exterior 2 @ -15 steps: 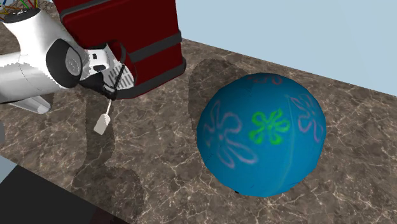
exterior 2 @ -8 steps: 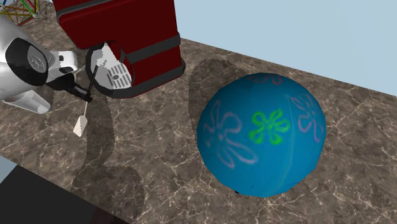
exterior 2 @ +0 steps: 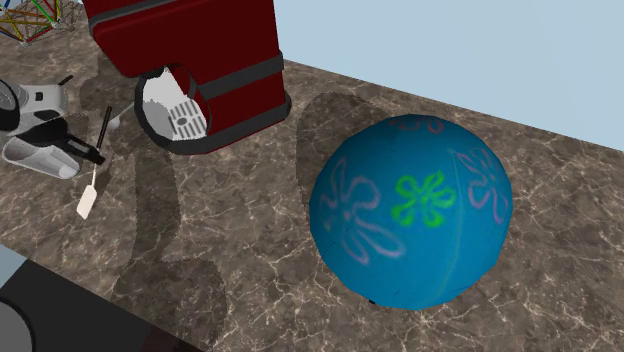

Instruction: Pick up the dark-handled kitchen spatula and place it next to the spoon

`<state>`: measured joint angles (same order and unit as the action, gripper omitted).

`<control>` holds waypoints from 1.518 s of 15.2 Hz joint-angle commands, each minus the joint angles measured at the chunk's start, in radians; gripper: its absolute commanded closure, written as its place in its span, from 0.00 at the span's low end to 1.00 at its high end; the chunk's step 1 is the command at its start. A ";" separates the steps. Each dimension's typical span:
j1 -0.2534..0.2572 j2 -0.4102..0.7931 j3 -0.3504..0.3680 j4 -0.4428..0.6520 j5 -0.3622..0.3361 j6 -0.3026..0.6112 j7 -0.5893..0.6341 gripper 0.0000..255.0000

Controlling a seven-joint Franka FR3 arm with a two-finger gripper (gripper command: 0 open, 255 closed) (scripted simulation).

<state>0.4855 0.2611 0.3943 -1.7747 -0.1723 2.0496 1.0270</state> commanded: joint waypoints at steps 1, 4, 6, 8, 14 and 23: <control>0.039 0.049 0.011 0.067 -0.024 -0.026 0.053 1.00; 0.066 0.086 0.014 0.090 -0.042 -0.018 0.087 1.00; 0.066 0.094 0.011 0.074 -0.047 0.005 0.091 1.00; 0.067 0.104 0.009 0.060 -0.053 0.028 0.096 1.00; 0.072 0.136 0.000 0.022 -0.073 0.095 0.111 1.00; 0.074 0.149 -0.003 0.012 -0.080 0.117 0.117 1.00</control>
<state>0.5591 0.4097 0.3912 -1.7630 -0.2523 2.1664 1.1439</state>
